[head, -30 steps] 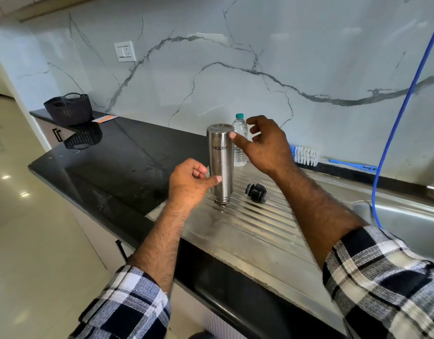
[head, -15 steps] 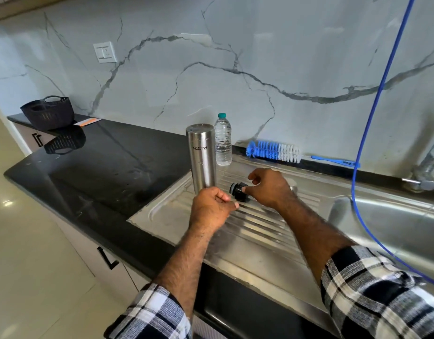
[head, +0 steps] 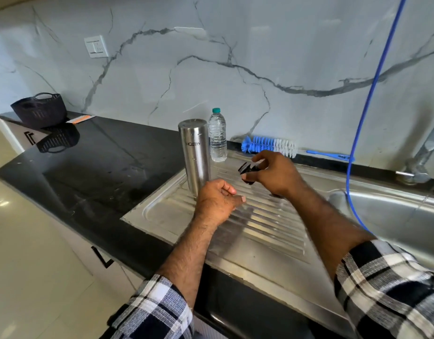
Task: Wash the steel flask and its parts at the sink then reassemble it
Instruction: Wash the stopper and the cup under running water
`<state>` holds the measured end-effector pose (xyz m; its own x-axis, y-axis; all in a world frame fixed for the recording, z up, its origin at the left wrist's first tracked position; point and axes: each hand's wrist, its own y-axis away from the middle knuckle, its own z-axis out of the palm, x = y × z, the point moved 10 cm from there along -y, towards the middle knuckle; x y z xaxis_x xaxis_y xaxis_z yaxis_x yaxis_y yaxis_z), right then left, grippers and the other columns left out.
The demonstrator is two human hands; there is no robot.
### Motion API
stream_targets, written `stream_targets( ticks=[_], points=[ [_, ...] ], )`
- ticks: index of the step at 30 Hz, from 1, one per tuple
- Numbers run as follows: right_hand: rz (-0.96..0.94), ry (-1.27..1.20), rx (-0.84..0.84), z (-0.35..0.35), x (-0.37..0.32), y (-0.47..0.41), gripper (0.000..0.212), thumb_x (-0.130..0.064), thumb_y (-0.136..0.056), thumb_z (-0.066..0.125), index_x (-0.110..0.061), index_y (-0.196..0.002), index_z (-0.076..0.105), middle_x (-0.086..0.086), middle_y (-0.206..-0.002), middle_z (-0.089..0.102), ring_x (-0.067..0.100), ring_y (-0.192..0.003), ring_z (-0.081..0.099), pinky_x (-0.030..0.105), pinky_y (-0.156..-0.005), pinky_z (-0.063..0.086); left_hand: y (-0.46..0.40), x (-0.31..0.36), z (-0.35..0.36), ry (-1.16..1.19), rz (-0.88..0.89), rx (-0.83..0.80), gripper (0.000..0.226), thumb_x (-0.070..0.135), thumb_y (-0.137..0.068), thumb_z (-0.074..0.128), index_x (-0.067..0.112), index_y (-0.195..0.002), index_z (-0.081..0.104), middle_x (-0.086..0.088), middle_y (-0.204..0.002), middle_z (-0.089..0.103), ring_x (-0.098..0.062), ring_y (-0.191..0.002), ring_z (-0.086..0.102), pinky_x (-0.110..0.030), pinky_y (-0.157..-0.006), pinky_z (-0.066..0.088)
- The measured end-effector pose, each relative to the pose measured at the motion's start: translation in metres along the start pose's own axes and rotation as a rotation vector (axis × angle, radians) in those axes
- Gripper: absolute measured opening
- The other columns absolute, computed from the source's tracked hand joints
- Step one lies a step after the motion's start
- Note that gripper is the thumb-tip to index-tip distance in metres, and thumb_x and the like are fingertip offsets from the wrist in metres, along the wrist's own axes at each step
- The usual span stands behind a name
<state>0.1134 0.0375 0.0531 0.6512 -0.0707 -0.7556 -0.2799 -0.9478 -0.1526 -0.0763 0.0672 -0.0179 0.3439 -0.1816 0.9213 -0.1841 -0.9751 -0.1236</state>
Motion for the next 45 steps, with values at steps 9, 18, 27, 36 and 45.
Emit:
stream_targets(
  ticks=[9, 18, 27, 36, 45],
  points=[
    [0.031, -0.673, 0.185, -0.153, 0.053, 0.09, 0.037, 0.003, -0.082, 0.083, -0.011, -0.115, 0.073, 0.008, -0.092, 0.077, 0.026, -0.086, 0.077, 0.039, -0.084, 0.062, 0.025, 0.132, 0.113, 0.102, 0.29, -0.216, 0.053, 0.034, -0.064, 0.102, 0.029, -0.104, 0.068, 0.0, -0.09, 0.075, -0.011, -0.077, 0.069, -0.033, -0.073, 0.061],
    [0.284, -0.678, 0.44, -0.239, 0.214, 0.163, 0.028, -0.02, -0.082, 0.088, -0.015, -0.107, 0.079, 0.001, -0.085, 0.075, 0.014, -0.073, 0.06, 0.028, -0.067, 0.046, 0.077, 0.175, 0.29, 0.147, 0.333, -0.493, 0.055, 0.048, -0.059, 0.092, 0.031, -0.107, 0.073, 0.002, -0.088, 0.077, -0.009, -0.07, 0.067, -0.045, -0.081, 0.06],
    [0.296, -0.7, 0.461, -0.243, 0.27, 0.127, 0.018, -0.023, -0.095, 0.08, -0.017, -0.111, 0.082, 0.007, -0.087, 0.076, 0.017, -0.075, 0.06, 0.028, -0.067, 0.052, 0.054, 0.155, 0.347, 0.19, 0.184, -0.44, 0.04, 0.04, -0.064, 0.094, 0.032, -0.093, 0.068, 0.002, -0.093, 0.079, -0.021, -0.087, 0.078, -0.054, -0.082, 0.065],
    [0.341, -0.679, 0.558, -0.259, 0.299, 0.113, 0.009, -0.022, -0.097, 0.077, -0.016, -0.096, 0.084, 0.014, -0.082, 0.076, 0.016, -0.068, 0.059, 0.034, -0.069, 0.055, 0.049, 0.158, 0.385, 0.392, 0.18, -0.591, 0.039, -0.002, -0.092, 0.076, 0.021, -0.122, 0.067, -0.005, -0.11, 0.069, -0.029, -0.104, 0.073, -0.046, -0.083, 0.066],
    [0.447, -0.768, 0.576, -0.256, 0.32, 0.109, 0.01, -0.013, -0.099, 0.072, -0.006, -0.101, 0.078, 0.006, -0.072, 0.072, 0.012, -0.058, 0.059, 0.027, -0.057, 0.055, 0.051, 0.153, 0.392, 0.43, 0.176, -0.626, 0.033, 0.0, -0.102, 0.065, 0.012, -0.133, 0.064, -0.013, -0.116, 0.069, -0.024, -0.102, 0.072, -0.032, -0.079, 0.065]
  ],
)
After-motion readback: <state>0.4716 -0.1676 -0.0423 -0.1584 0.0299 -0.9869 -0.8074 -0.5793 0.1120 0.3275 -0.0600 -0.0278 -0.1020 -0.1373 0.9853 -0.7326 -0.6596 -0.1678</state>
